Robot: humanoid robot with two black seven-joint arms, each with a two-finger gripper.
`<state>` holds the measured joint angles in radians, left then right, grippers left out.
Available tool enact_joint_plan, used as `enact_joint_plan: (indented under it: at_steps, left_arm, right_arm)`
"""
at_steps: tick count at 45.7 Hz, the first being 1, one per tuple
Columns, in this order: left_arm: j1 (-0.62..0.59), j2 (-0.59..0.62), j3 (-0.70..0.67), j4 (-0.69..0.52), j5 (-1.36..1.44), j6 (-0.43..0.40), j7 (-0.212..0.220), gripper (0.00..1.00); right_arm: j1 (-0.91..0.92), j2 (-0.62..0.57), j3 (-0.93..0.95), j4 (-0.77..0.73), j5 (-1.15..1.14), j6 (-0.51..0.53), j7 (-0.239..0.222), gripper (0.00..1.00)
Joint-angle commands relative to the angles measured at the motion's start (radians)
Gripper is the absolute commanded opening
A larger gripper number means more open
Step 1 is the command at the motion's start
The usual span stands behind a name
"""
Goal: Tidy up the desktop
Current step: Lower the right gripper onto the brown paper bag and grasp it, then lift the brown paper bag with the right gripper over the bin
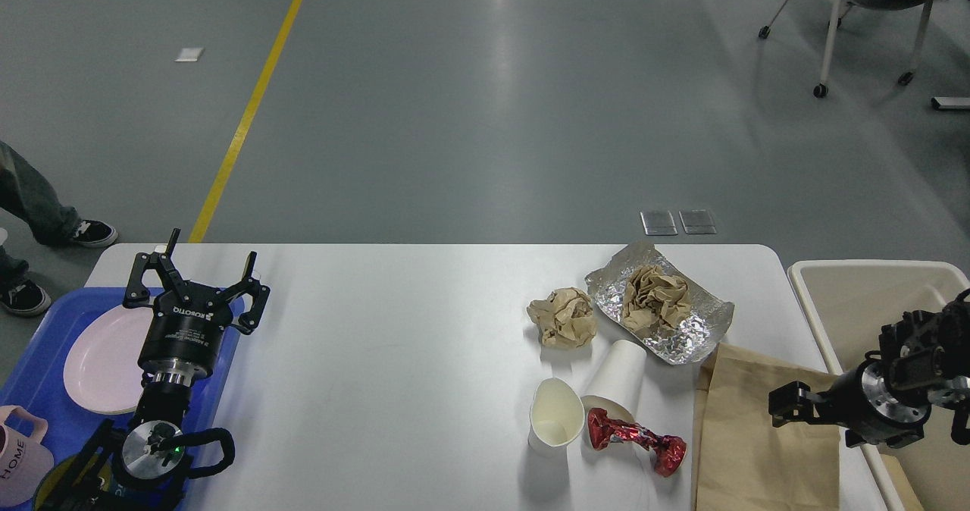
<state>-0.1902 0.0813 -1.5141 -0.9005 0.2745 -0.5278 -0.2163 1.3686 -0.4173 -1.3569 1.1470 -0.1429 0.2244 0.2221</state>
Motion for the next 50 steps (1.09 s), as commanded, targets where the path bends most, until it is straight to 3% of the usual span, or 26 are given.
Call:
enact_joint_plan:
  at_steps: [1,10,13,15,16,18,22,50]
  left_arm:
    - [0.0,0.0,0.0,0.0,0.0,0.0,0.0,0.96]
    - [0.0,0.0,0.0,0.0,0.0,0.0,0.0,0.96]
    - [0.0,0.0,0.0,0.0,0.0,0.0,0.0,0.96]
    - [0.0,0.0,0.0,0.0,0.0,0.0,0.0,0.96]
    - [0.0,0.0,0.0,0.0,0.0,0.0,0.0,0.96]
    - [-0.002,0.0,0.0,0.0,0.0,0.0,0.0,0.96]
    - [0.0,0.0,0.0,0.0,0.0,0.0,0.0,0.96]
    - [0.0,0.0,0.0,0.0,0.0,0.0,0.0,0.96]
  right_arm:
    - [-0.031,0.011,0.021,-0.001,0.005,-0.014,-0.006,0.9]
    - [-0.091,0.014,0.032,-0.001,0.005,-0.129,-0.006,0.78]
    - [-0.098,0.015,0.032,-0.001,0.006,-0.148,-0.006,0.7]
    - [-0.098,0.014,0.03,0.0,0.011,-0.148,-0.006,0.56]
    - [-0.098,0.011,0.03,0.002,0.011,-0.146,-0.006,0.4]
    - [-0.098,0.006,0.03,0.005,0.011,-0.145,-0.006,0.2]
    - [-0.094,0.003,0.03,0.011,0.012,-0.143,-0.007,0.01]
    - [-0.08,0.011,0.033,0.037,0.054,-0.14,-0.023,0.0]
